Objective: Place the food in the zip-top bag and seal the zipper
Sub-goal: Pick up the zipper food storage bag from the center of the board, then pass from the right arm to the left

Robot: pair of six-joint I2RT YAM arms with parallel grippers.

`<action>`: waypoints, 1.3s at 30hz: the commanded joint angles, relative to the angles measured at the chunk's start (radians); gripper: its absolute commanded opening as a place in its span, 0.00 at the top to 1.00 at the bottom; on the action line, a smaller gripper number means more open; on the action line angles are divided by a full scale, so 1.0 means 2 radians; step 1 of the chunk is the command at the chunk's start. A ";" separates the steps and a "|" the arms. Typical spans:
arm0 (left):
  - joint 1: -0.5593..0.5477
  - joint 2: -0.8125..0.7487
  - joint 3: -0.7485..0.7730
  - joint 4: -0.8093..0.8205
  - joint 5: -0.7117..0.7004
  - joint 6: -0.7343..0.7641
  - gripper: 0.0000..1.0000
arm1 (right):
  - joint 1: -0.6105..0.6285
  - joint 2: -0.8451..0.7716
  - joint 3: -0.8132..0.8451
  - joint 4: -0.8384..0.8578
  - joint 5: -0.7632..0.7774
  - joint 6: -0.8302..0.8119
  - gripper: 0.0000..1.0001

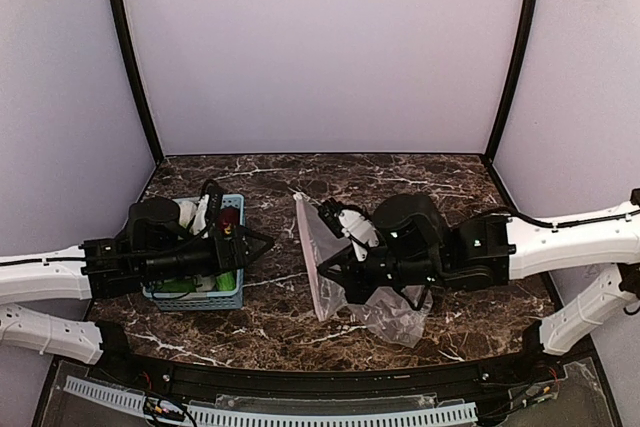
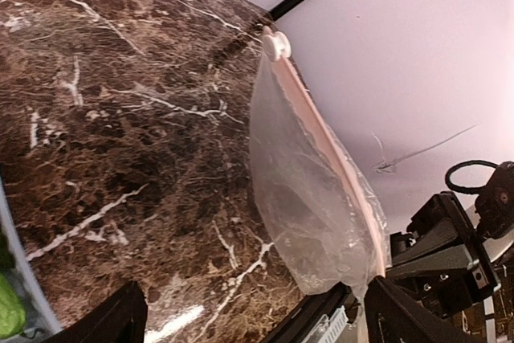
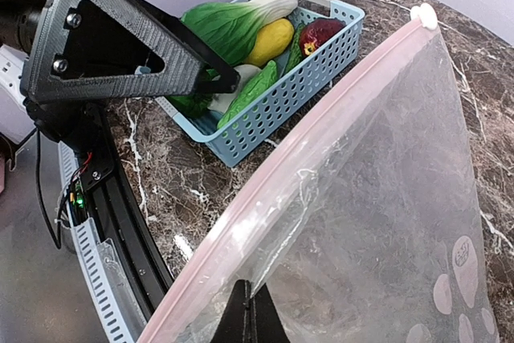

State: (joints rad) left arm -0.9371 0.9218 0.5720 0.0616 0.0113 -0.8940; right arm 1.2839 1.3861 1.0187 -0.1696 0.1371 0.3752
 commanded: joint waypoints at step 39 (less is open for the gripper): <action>-0.029 0.112 0.047 0.104 -0.051 -0.034 0.63 | 0.068 -0.007 -0.048 0.074 0.028 0.000 1.00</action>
State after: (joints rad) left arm -1.0100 1.1542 0.7055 0.2394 -0.0975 -0.9398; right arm 1.4010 1.3560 0.9287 -0.0505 0.1844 0.3782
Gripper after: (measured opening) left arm 0.386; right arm 0.004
